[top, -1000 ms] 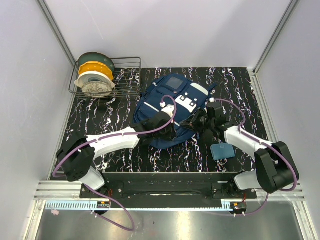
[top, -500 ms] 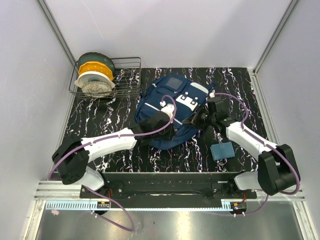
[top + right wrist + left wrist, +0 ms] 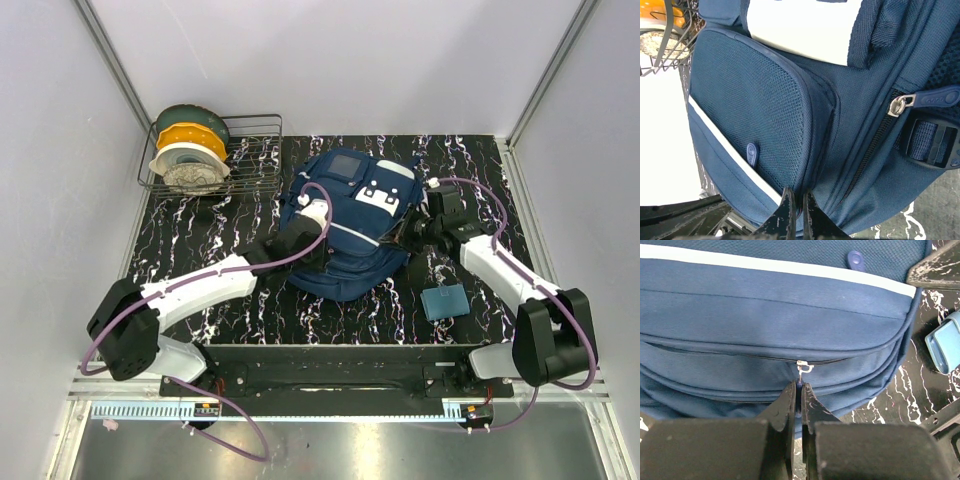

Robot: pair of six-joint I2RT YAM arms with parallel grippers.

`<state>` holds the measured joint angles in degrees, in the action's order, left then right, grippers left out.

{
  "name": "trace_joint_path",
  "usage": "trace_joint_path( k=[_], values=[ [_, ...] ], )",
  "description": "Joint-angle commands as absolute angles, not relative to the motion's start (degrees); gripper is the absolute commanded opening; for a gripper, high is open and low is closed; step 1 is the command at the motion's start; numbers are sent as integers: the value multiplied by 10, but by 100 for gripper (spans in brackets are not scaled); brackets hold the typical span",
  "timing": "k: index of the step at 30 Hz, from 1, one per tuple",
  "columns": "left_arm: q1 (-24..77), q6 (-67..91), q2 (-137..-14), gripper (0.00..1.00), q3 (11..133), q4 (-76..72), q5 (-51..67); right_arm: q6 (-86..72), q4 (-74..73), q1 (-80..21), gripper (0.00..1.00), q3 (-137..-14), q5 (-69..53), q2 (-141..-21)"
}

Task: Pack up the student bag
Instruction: Unzip the student bag at the center of the board.

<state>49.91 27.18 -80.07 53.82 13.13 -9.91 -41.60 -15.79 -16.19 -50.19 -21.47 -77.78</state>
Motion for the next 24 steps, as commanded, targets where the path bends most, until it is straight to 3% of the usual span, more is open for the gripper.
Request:
trace_joint_path(
  k=[1, 3, 4, 8, 16, 24],
  values=[
    [481, 257, -769, 0, 537, 178, -122, -369, -137, -123, 4, -539, -153, -784],
    [481, 258, -770, 0, 539, 167, -104, -392, -132, -123, 23, -532, -202, -789],
    [481, 259, -773, 0, 539, 152, -81, -402, -114, -123, 43, -525, -219, -787],
    [481, 275, -792, 0, 547, 136, -42, -471, -76, -123, 63, -452, -249, -735],
    [498, 280, -817, 0, 571, 129, -17, -566, -60, -124, 64, -343, -248, -598],
    [542, 275, -849, 0, 622, 138, -15, -606, -27, -128, 59, -312, -248, -585]
  ],
)
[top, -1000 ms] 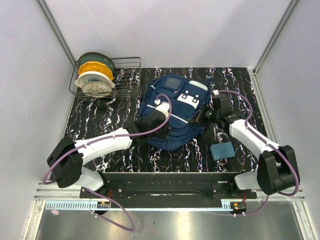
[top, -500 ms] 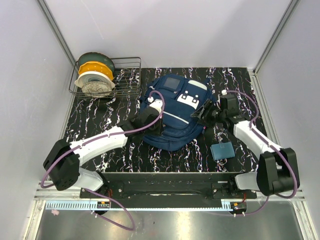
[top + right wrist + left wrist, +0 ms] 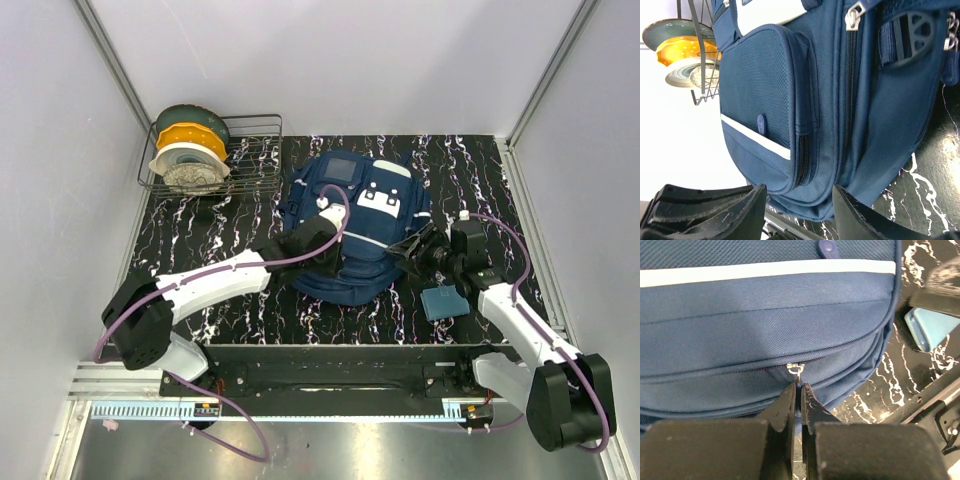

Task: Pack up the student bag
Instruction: Unzip the student bag at the center of the board.

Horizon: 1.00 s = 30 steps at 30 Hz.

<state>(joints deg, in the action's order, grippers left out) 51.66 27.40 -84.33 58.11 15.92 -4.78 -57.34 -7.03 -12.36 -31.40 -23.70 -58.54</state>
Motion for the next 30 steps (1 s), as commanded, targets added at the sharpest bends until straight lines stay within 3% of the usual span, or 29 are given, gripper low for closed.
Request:
trace_joint_path(
  k=[1, 6, 10, 13, 14, 16, 17, 23, 30],
  values=[
    [545, 275, -851, 0, 625, 135, -14, -605, -27, -129, 59, -314, -247, -597],
    [558, 271, -858, 0, 644, 135, -8, -606, -11, -133, 56, -325, -249, -628],
    [563, 267, -860, 0, 650, 134, -4, -606, 12, -135, 46, -331, -249, -643],
    [569, 263, -863, 0, 656, 134, -4, -602, 12, -135, 32, -336, -247, -650],
    [570, 261, -864, 0, 656, 135, -4, -598, 12, -135, 18, -336, -243, -650],
    [570, 260, -866, 0, 655, 138, -4, -590, 4, -136, 9, -341, -231, -645],
    [570, 259, -866, 0, 653, 140, -4, -576, -16, -136, 0, -344, -214, -643],
    [570, 235, -849, 0, 636, 177, -67, -489, -106, -133, 0, -402, -137, -647],
    [527, 201, -801, 0, 590, 235, -143, -425, -131, -98, 0, -450, -134, -708]
  ],
)
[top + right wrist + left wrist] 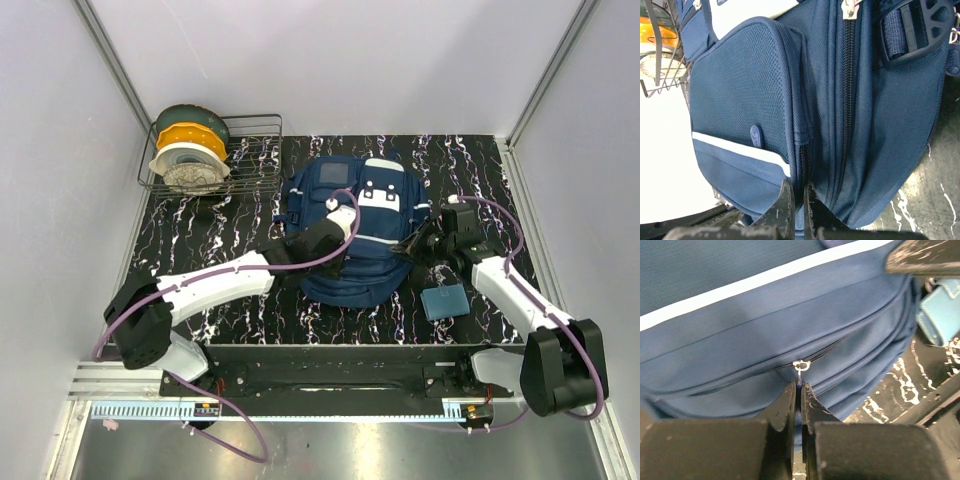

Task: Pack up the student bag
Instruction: Unzip the student bag at the center of the board.

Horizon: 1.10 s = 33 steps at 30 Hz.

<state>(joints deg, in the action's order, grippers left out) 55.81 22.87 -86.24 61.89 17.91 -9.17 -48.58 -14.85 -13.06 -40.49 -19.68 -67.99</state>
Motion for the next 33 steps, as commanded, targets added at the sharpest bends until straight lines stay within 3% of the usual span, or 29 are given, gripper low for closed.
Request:
trace_joint_path(
  k=[1, 8, 10, 12, 16, 22, 33],
  values=[
    [517, 201, -793, 0, 571, 234, -141, -418, -132, -89, 0, -460, -139, -714],
    [432, 185, -731, 0, 517, 218, -97, -374, -146, -52, 0, -532, -176, -766],
    [432, 189, -740, 0, 524, 209, -65, -381, -143, -51, 11, -540, -203, -774],
    [433, 199, -754, 0, 528, 194, -33, -396, -136, -52, 34, -536, -247, -766],
    [439, 223, -775, 0, 540, 171, -4, -449, -119, -52, 56, -473, -272, -701],
    [468, 226, -802, 0, 573, 163, 15, -521, -99, -53, 61, -375, -302, -609],
    [539, 238, -831, 0, 638, 154, 27, -601, 5, -147, 61, -349, -292, -655]
  ],
)
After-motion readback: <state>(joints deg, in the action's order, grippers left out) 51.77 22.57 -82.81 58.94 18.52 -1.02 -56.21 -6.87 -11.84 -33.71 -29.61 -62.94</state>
